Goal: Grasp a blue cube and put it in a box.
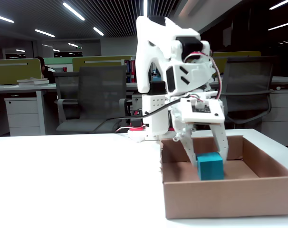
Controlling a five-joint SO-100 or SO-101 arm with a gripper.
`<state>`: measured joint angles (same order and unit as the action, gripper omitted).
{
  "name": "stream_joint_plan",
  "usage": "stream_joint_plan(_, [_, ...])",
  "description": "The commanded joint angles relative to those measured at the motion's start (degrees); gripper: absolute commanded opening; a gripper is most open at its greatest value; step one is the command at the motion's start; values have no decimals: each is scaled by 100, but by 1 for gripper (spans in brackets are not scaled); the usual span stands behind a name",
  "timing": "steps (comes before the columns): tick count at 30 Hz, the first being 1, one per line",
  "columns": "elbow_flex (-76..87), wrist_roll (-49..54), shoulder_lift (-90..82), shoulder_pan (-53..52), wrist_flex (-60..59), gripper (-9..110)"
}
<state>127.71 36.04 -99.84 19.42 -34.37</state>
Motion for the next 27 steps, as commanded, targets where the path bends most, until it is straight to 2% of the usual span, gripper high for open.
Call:
stream_joint_plan(1, [79,70,-220,-35,158,15])
stream_joint_plan(12, [220,53,-589,-281,352,19])
stream_joint_plan(27, [220,62,-1222,-334,-44,27])
